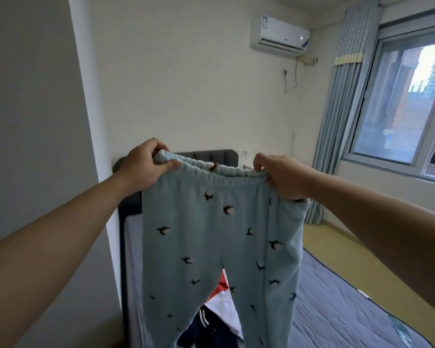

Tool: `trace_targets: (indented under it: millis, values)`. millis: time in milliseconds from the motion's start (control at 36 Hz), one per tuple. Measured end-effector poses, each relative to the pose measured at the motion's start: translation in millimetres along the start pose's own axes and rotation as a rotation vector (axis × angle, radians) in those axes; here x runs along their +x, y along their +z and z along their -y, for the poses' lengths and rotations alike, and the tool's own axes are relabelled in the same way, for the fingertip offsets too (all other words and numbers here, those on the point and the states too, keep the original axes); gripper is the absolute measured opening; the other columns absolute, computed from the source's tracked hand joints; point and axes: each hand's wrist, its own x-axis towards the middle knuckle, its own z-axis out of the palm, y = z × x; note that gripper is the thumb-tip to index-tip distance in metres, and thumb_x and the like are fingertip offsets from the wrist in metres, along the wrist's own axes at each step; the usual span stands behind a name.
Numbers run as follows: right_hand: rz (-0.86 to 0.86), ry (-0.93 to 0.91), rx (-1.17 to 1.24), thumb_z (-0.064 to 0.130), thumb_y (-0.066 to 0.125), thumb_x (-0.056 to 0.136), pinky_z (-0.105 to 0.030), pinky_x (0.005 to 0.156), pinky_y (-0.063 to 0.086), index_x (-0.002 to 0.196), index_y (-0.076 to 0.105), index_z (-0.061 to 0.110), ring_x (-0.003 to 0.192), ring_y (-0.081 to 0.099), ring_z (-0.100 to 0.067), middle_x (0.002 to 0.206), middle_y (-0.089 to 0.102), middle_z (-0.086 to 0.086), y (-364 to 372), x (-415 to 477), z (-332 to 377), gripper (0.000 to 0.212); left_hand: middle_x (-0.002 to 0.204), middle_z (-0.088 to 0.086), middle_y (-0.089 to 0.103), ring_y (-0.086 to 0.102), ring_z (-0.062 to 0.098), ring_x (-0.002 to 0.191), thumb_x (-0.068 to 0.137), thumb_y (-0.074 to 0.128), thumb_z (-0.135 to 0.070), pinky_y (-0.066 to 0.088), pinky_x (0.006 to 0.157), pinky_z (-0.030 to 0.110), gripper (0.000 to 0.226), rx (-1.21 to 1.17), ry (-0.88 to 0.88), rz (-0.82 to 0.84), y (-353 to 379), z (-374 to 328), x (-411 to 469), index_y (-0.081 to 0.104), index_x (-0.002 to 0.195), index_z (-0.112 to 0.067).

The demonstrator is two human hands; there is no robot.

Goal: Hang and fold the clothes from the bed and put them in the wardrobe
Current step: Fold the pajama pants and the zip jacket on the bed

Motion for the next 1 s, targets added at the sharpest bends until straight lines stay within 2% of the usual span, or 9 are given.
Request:
trace_targets:
  millis: [222, 306, 361, 472, 639, 722, 806, 917, 1000]
  values:
    - [0.143, -0.322, -0.377, 0.008, 0.051, 0.094, -0.026, 0.044, 0.032, 0.145, 0.013, 0.059, 0.073, 0.059, -0.021, 0.141, 0.04, 0.004, -8, -11, 16, 0.082, 0.097, -0.015, 0.062, 0.059, 0.0, 0.087, 0.091, 0.072, -0.029, 0.04, 0.066, 0.011, 0.021, 0.041, 0.022, 0.036, 7, -16, 2, 0.059, 0.107, -0.026]
    - [0.101, -0.363, -0.408, 0.012, 0.049, 0.098, -0.037, 0.07, 0.052, 0.148, 0.011, 0.056, 0.079, 0.057, -0.021, 0.123, 0.048, 0.001, -6, -12, 20, 0.077, 0.101, -0.014, 0.062, 0.059, 0.006, 0.093, 0.094, 0.069, -0.027, 0.041, 0.071, 0.01, 0.021, 0.041, 0.032, 0.056, 8, -22, 3, 0.061, 0.113, -0.025]
    - [0.02, -0.355, -0.381, 0.008, 0.055, 0.093, -0.037, 0.091, 0.047, 0.147, 0.019, 0.046, 0.092, 0.056, -0.022, 0.117, 0.054, 0.003, -2, -11, 18, 0.074, 0.104, -0.011, 0.064, 0.059, 0.008, 0.096, 0.094, 0.069, -0.028, 0.042, 0.075, 0.012, 0.022, 0.032, 0.035, 0.057, 9, -26, 2, 0.064, 0.115, -0.023]
    - [-0.03, -0.022, -0.041, 0.0, 0.052, 0.078, -0.039, 0.102, 0.035, 0.136, 0.029, 0.038, 0.106, 0.047, -0.026, 0.104, 0.054, 0.001, 3, -9, 20, 0.073, 0.1, -0.014, 0.07, 0.063, 0.002, 0.093, 0.091, 0.072, -0.031, 0.047, 0.077, 0.017, 0.018, -0.035, 0.042, 0.075, 8, -39, -2, 0.071, 0.108, -0.025]
    - [-0.059, 0.106, -0.189, 0.007, 0.052, 0.077, -0.036, 0.088, 0.025, 0.095, 0.071, 0.03, 0.113, 0.039, -0.018, 0.109, 0.058, 0.018, -1, -9, 20, 0.035, 0.096, -0.016, 0.073, 0.066, -0.001, 0.092, 0.087, 0.078, -0.028, 0.052, 0.081, 0.017, 0.014, -0.14, 0.104, 0.141, 5, -63, -11, 0.073, 0.1, -0.029]
    - [-0.098, 0.163, -0.165, 0.007, 0.05, 0.078, -0.034, 0.079, 0.045, 0.089, 0.071, 0.029, 0.1, 0.058, -0.02, 0.109, 0.066, 0.011, -4, -11, 19, 0.032, 0.097, -0.014, 0.073, 0.067, 0.002, 0.094, 0.085, 0.079, -0.027, 0.054, 0.083, 0.02, 0.015, -0.188, 0.129, 0.172, 5, -72, -14, 0.073, 0.099, -0.028]
    - [-0.089, 0.235, -0.063, 0.005, 0.047, 0.075, -0.025, 0.047, 0.034, 0.066, 0.057, 0.025, 0.063, 0.055, -0.017, 0.078, 0.063, 0.0, -4, -11, 18, 0.024, 0.096, -0.014, 0.073, 0.066, 0.002, 0.092, 0.085, 0.079, -0.027, 0.054, 0.081, 0.018, 0.015, -0.196, 0.138, 0.173, 5, -75, -16, 0.073, 0.098, -0.029]
    - [-0.041, 0.214, 0.048, 0.003, 0.044, 0.073, -0.026, 0.046, 0.027, 0.057, 0.045, 0.023, 0.056, 0.044, -0.01, 0.062, 0.052, 0.006, -6, -15, 18, 0.025, 0.096, -0.016, 0.073, 0.066, -0.001, 0.091, 0.085, 0.079, -0.025, 0.053, 0.079, 0.015, 0.014, -0.204, 0.111, 0.143, 6, -73, -16, 0.073, 0.097, -0.031]
    - [0.014, 0.178, 0.109, 0.0, 0.042, 0.071, -0.031, 0.051, 0.04, 0.062, 0.047, 0.021, 0.063, 0.051, -0.016, 0.067, 0.056, 0.003, -7, -18, 16, 0.023, 0.095, -0.018, 0.073, 0.065, -0.005, 0.089, 0.087, 0.078, -0.025, 0.05, 0.077, 0.011, 0.013, -0.237, 0.089, 0.123, 7, -70, -17, 0.073, 0.098, -0.029]
